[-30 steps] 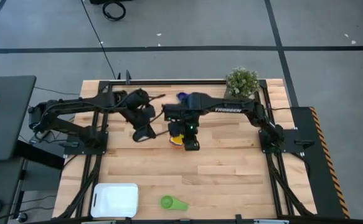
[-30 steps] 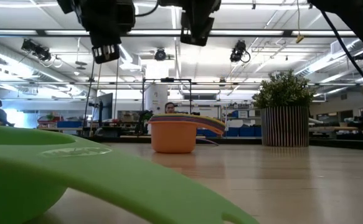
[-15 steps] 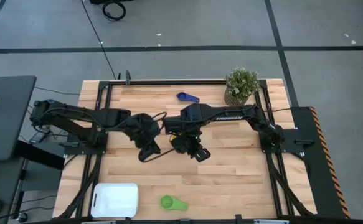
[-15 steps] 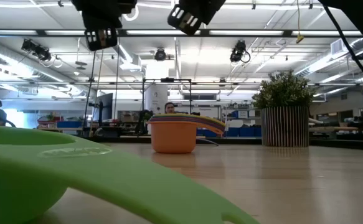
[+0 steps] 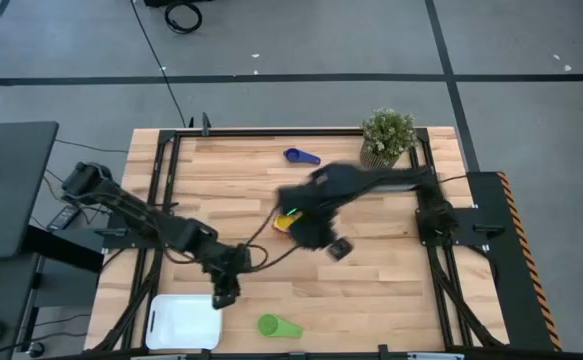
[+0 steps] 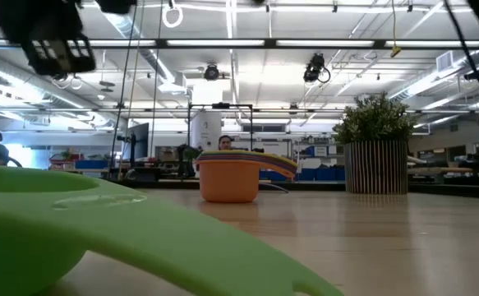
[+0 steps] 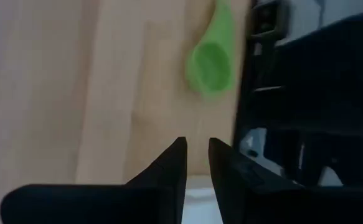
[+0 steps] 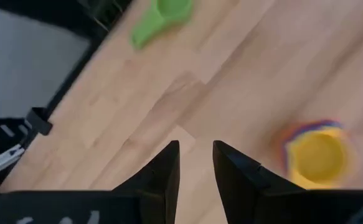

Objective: Nest measuring cups in basket
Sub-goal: Stack the green measuring cup into the yellow measuring cup

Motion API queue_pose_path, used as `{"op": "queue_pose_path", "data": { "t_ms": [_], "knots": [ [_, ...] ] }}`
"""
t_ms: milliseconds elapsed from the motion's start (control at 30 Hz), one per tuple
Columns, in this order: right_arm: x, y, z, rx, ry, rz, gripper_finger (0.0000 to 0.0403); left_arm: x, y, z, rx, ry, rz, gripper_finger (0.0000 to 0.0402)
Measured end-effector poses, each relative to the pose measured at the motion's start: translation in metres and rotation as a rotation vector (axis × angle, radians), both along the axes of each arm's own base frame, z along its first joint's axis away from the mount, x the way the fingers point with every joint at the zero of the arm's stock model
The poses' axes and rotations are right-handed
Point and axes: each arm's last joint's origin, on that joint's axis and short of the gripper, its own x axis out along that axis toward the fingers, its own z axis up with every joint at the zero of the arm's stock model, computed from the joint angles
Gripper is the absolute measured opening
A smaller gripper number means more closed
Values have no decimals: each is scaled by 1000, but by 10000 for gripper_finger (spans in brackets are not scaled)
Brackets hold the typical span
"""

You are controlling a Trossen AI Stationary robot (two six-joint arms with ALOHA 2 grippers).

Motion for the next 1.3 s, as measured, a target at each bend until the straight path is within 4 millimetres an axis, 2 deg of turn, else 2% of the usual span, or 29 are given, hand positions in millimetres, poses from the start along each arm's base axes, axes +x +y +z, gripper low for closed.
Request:
{"op": "queue_pose_path", "data": {
  "t_ms": [33,100,167,267,367,433,600,733,900,1033,1167,1300],
  "knots": [
    [-15,-2,20,9,-58,2,103,1,-3,3,-5,-19,-2,75],
    [-30,-3,40,39,-116,1,103,1,-9,1,13,-29,7,75],
    [-33,-4,41,38,-118,0,103,-1,-15,-7,42,2,11,75],
    [-24,-6,33,29,-105,-28,103,0,-24,-5,38,-42,22,75],
    [-59,-11,69,48,-201,-60,103,5,-28,-14,101,-57,63,75],
    [-76,-13,83,58,-239,-69,103,4,-30,-20,132,-41,73,75],
    [-82,-15,86,43,-255,-77,103,10,-39,-34,158,-34,49,75],
    [-110,-20,105,15,-320,-96,103,12,-41,-38,176,-43,26,75],
    [-99,-17,92,0,-272,-69,103,12,-42,-40,192,-52,2,75],
    [-106,-13,94,9,-273,-47,103,12,-41,-39,193,-51,4,75],
    [-96,-7,77,-10,-214,-10,103,12,-41,-40,197,-49,1,75],
    [-97,-2,69,-11,-176,14,103,12,-41,-40,202,-50,-6,75]
  ]
}}
